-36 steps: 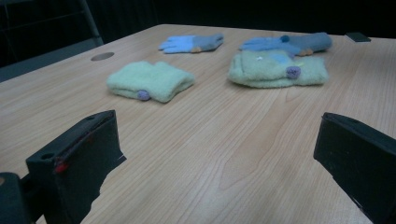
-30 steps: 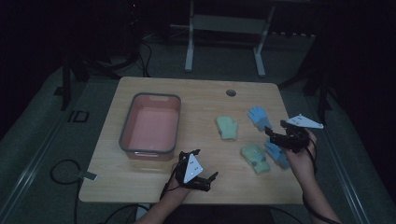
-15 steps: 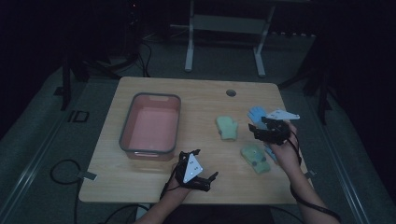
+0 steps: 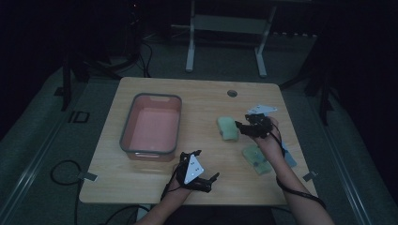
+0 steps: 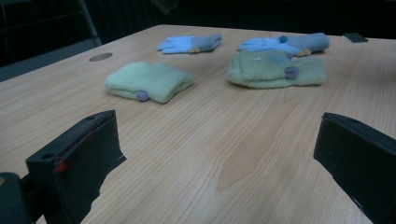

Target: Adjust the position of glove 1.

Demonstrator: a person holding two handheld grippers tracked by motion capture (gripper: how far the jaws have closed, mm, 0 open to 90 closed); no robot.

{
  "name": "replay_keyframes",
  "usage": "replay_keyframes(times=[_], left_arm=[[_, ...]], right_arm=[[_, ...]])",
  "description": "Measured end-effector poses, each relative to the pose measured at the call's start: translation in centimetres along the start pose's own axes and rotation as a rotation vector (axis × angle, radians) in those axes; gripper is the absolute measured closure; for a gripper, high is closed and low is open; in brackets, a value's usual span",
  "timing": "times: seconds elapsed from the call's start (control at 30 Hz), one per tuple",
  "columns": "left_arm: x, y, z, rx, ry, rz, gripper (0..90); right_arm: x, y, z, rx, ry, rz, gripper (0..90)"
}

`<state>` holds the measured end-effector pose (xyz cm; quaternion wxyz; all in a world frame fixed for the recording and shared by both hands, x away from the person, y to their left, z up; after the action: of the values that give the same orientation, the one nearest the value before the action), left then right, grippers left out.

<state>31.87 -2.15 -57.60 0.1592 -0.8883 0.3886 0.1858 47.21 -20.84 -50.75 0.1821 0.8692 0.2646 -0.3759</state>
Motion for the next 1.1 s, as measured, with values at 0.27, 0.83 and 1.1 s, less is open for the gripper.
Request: replay_keyframes(times=[0.27,0.83,1.1], left_arm=[[0.0,0.0,0.0,0.001,0.001,0.006,0.6],[0.0,0.0,0.0,-0.002,-0.002,0.011,0.7],[0.0,0.0,0.0,-0.003,-0.002,0.006,0.6]], right_arm=[[2.5,-0.4,-0.9,-0.004,-0.053,-0.081,55.2],[8.9,-0.1,0.8,-0.030,-0.223,-0.122,53.6],[9.2,-0.3,1.1,0.015,-0.210,-0.144,71.9]])
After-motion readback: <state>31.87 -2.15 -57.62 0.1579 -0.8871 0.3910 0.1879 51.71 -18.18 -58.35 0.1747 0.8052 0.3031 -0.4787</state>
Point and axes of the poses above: each handheld gripper's, and its own axes: x roughly forward along the jaws, z roughly out of its underside, y roughly to its right, the point moved 6 cm from there along x, roughly forward along the jaws, and after that the axes turned 10 degrees about -y, right-handed, at the moved point
